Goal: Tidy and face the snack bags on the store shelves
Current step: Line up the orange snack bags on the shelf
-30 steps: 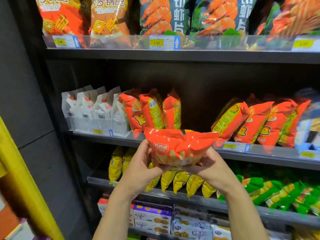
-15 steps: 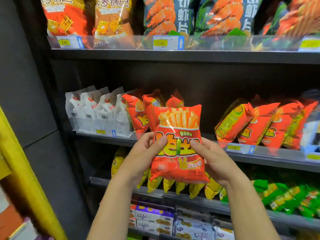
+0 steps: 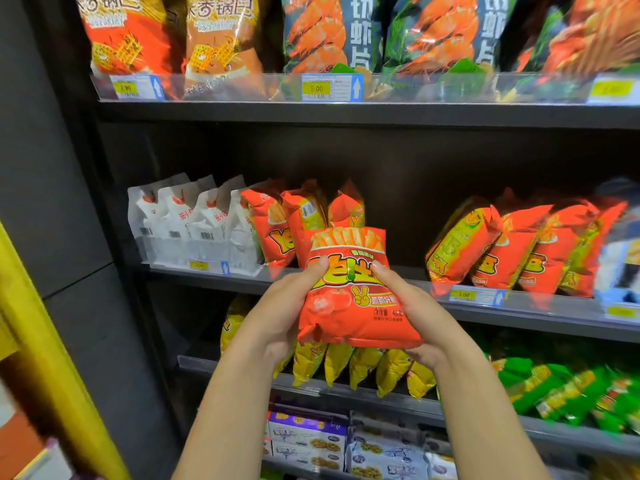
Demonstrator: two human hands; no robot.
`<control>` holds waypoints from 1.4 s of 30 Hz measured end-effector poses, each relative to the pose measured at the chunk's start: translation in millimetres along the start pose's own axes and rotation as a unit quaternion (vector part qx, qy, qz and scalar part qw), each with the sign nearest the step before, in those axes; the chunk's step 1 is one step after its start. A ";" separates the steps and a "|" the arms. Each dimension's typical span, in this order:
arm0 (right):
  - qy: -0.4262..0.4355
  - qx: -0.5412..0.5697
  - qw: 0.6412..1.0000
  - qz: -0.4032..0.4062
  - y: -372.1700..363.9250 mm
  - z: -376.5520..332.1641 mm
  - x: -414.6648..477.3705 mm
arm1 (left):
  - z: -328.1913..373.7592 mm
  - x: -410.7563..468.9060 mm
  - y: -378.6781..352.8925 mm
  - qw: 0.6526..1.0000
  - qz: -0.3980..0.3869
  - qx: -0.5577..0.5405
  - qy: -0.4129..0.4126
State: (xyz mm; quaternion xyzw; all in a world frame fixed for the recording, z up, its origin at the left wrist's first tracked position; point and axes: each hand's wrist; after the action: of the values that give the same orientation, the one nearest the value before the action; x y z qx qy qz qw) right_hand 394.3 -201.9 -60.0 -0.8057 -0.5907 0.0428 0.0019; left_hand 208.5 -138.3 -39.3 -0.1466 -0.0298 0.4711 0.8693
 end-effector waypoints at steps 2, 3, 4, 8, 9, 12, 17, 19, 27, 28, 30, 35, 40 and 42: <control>-0.006 0.076 0.997 -0.033 -2.5 -2.4 -7.0 | -1.7 0.4 1.8 1.000 0.011 0.013 -0.019; -0.002 0.109 0.993 -0.049 -3.6 -1.7 -8.9 | -2.6 1.1 2.2 0.999 0.023 0.016 -0.030; 0.011 0.120 0.991 -0.057 -4.0 -0.9 -9.8 | -3.3 0.9 1.9 0.998 0.041 0.027 -0.048; 0.076 0.094 0.993 -0.003 -8.0 4.1 -5.6 | -6.1 -3.9 1.7 0.952 0.165 0.159 -0.205; 0.094 0.087 0.992 0.010 -9.7 5.0 -5.0 | -6.6 -5.9 0.5 0.939 0.173 0.183 -0.235; 0.136 0.050 0.989 0.027 -17.8 7.4 -6.3 | -8.5 -13.6 -8.9 0.932 0.119 0.231 -0.251; 0.195 0.018 0.980 0.020 -28.0 10.9 -11.7 | -17.0 -15.9 -16.4 0.928 0.071 0.281 -0.233; 0.213 -0.002 0.977 0.026 -27.1 12.0 -14.4 | -20.5 -16.1 -15.1 0.930 0.075 0.279 -0.229; 0.280 0.014 0.958 0.059 -20.9 16.3 -23.6 | -21.1 -15.6 -10.7 0.932 0.147 0.223 -0.246; 0.287 0.017 0.956 0.065 -19.5 16.3 -23.7 | -20.3 -15.9 -9.4 0.936 0.144 0.210 -0.244; 0.292 0.030 0.952 0.081 -15.3 15.5 -21.9 | -17.8 -17.1 -8.0 0.952 0.117 0.163 -0.231; 0.227 0.027 0.973 0.019 -6.1 7.9 -19.6 | -12.5 -21.4 -10.4 0.982 0.011 0.037 -0.184; 0.199 0.027 0.979 -0.016 1.7 1.8 -20.6 | -13.2 -10.0 -14.3 0.987 -0.028 0.024 -0.154; 0.202 0.028 0.979 0.001 9.0 1.6 -18.4 | -13.8 -3.6 -17.0 0.987 -0.036 0.039 -0.154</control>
State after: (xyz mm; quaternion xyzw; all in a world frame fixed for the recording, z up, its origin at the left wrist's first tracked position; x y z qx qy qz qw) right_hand 397.2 -222.3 -60.8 -0.7979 -0.5760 -0.1045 0.1437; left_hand 222.9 -153.2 -47.3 -0.0370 -0.1503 0.4575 0.8757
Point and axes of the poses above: each hand's wrist, its own x-axis towards the middle knuckle, its own y-axis out of the back of the hand, z = x × y, and after that the axes turned 1 degree about -y, right-handed
